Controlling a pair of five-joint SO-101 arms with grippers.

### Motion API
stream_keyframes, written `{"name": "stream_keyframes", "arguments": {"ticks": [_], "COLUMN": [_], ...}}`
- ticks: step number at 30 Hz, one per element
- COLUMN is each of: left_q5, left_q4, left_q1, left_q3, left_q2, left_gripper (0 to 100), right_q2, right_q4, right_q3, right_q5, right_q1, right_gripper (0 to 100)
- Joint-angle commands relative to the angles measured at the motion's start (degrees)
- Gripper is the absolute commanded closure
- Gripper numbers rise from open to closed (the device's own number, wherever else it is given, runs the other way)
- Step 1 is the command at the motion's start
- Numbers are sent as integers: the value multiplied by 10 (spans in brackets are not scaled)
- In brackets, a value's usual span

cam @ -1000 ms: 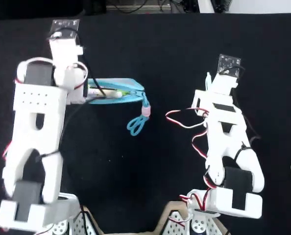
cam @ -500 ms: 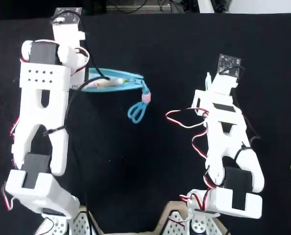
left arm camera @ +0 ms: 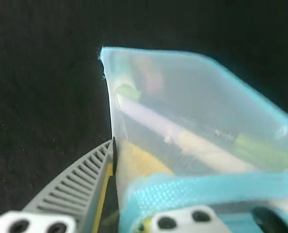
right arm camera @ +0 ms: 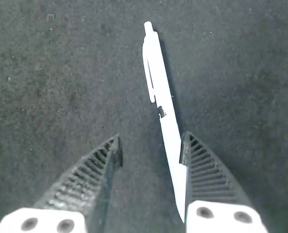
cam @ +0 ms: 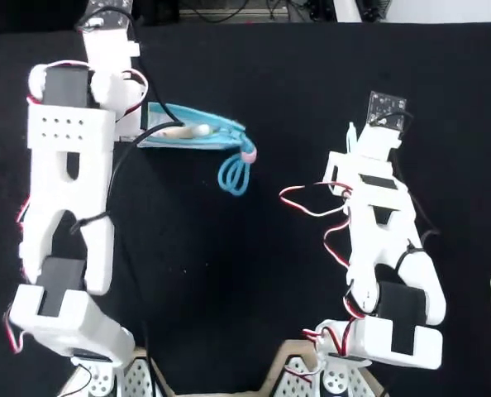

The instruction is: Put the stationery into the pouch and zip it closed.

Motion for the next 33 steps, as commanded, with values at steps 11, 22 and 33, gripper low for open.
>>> {"name": "stream_keyframes", "arguments": {"ticks": [11,22,33], "left_q5": [57,0,1], "left_q4": [1,2,2], "left_q1": [-2,-15,-17], "left_q3": [-38,97,41], "left_q2": [-135,22,-37], "left_gripper": [970,970,970], "right_q2": [-2,-2,-1], "right_q4": [-17,-17,-17], "right_q3": [-32,-31,-31], "right_q5": [1,1,2], "right_q1": [5,5,5], "right_gripper": [804,804,804]}}
